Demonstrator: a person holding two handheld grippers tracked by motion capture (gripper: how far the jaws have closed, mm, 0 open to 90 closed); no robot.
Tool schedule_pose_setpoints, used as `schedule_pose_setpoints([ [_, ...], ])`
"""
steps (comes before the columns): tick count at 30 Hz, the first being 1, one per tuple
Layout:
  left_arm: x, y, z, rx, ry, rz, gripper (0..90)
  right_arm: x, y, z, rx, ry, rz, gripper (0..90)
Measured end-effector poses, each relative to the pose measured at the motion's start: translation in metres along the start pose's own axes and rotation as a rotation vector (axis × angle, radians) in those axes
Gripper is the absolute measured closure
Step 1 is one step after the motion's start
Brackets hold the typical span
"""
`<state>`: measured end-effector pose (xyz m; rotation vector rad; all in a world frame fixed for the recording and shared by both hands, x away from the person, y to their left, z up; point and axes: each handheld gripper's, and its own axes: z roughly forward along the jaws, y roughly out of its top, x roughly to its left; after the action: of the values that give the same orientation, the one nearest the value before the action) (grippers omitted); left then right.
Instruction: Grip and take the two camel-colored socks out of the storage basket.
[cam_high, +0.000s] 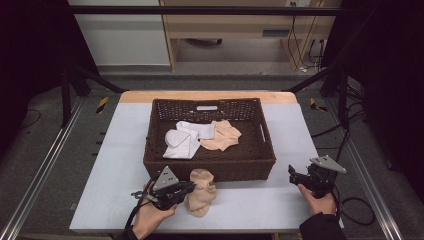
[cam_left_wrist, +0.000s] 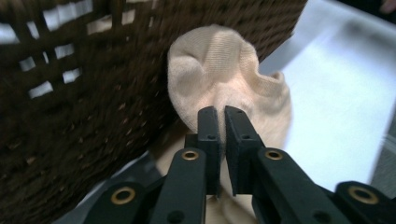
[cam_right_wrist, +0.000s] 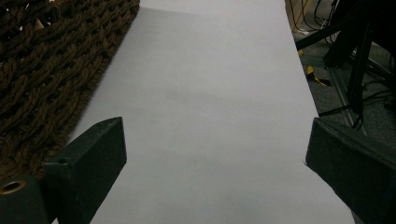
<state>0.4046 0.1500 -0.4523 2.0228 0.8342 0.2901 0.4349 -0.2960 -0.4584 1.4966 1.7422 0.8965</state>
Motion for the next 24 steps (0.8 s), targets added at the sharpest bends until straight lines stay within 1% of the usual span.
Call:
schedule_pose_setpoints([
  [1, 0.000, 0.000, 0.000, 0.000, 0.000, 0.000, 81.6, 0.000, 0.000, 0.000, 0.000, 0.000, 0.000, 5.4],
  [2, 0.001, -0.002, 0.002, 0.013, 0.001, -0.006, 81.6, 0.000, 0.000, 0.000, 0.000, 0.000, 0.000, 5.4],
  [3, 0.001, -0.003, 0.004, 0.015, 0.006, -0.005, 75.2, 0.000, 0.000, 0.000, 0.001, -0.001, -0.005, 5.4],
  [4, 0.001, -0.005, 0.005, 0.014, 0.017, 0.000, 71.2, 0.000, 0.000, 0.000, 0.003, -0.001, -0.005, 5.4],
  [5, 0.001, -0.005, 0.005, 0.018, 0.025, 0.003, 71.2, 0.000, 0.000, 0.000, 0.003, -0.001, -0.005, 5.4],
  [6, 0.002, -0.006, 0.005, 0.015, 0.033, 0.005, 64.5, 0.000, -0.001, 0.000, 0.003, -0.001, -0.005, 5.4],
  [7, 0.002, -0.006, 0.004, 0.010, 0.039, 0.004, 64.5, 0.000, -0.001, 0.000, 0.003, -0.001, -0.005, 5.4],
  [8, 0.003, -0.007, 0.003, 0.004, 0.047, 0.002, 56.9, 0.000, -0.001, 0.000, 0.005, 0.001, -0.003, 5.4],
  [9, 0.005, -0.008, 0.001, -0.001, 0.054, 0.000, 53.0, 0.000, -0.001, 0.000, 0.003, 0.000, -0.008, 5.4],
  [10, 0.008, -0.009, -0.003, -0.021, 0.066, -0.011, 49.3, 0.000, -0.001, 0.000, 0.003, 0.000, -0.007, 5.4],
  [11, 0.009, -0.010, -0.006, -0.033, 0.069, -0.017, 46.4, 0.000, -0.001, 0.000, 0.001, -0.002, -0.008, 5.4],
  [12, 0.009, -0.010, -0.006, -0.033, 0.069, -0.017, 43.8, -0.001, -0.001, 0.000, 0.001, -0.002, -0.008, 5.4],
  [13, 0.012, -0.011, -0.010, -0.040, 0.076, -0.020, 43.8, -0.001, -0.001, 0.000, 0.001, -0.002, -0.008, 5.4],
  [14, 0.014, -0.013, -0.014, -0.049, 0.084, -0.025, 41.9, -0.001, -0.001, 0.000, 0.000, -0.004, -0.008, 5.4],
  [15, 0.019, -0.017, -0.022, -0.062, 0.102, -0.034, 38.6, -0.001, -0.001, -0.001, 0.001, -0.003, -0.007, 5.4],
  [16, 0.019, -0.017, -0.022, -0.062, 0.102, -0.034, 37.6, -0.002, -0.002, -0.001, 0.000, -0.002, -0.007, 5.4],
  [18, 0.027, -0.023, -0.029, -0.064, 0.124, -0.051, 36.9, -0.002, -0.002, -0.001, 0.001, -0.002, -0.006, 5.4],
  [21, 0.038, -0.034, -0.038, -0.052, 0.161, -0.083, 34.4, -0.002, -0.002, -0.001, 0.002, -0.001, -0.005, 5.3],
  [22, 0.045, -0.040, -0.042, -0.046, 0.183, -0.099, 33.3, -0.002, -0.002, -0.001, 0.002, -0.001, -0.004, 5.2],
  [23, 0.045, -0.040, -0.042, -0.046, 0.183, -0.099, 32.7, -0.002, -0.002, -0.001, 0.002, -0.001, -0.004, 5.2],
  [24, 0.048, -0.042, -0.045, -0.042, 0.197, -0.103, 32.5, -0.002, -0.002, -0.001, 0.004, 0.001, 0.002, 5.2],
])
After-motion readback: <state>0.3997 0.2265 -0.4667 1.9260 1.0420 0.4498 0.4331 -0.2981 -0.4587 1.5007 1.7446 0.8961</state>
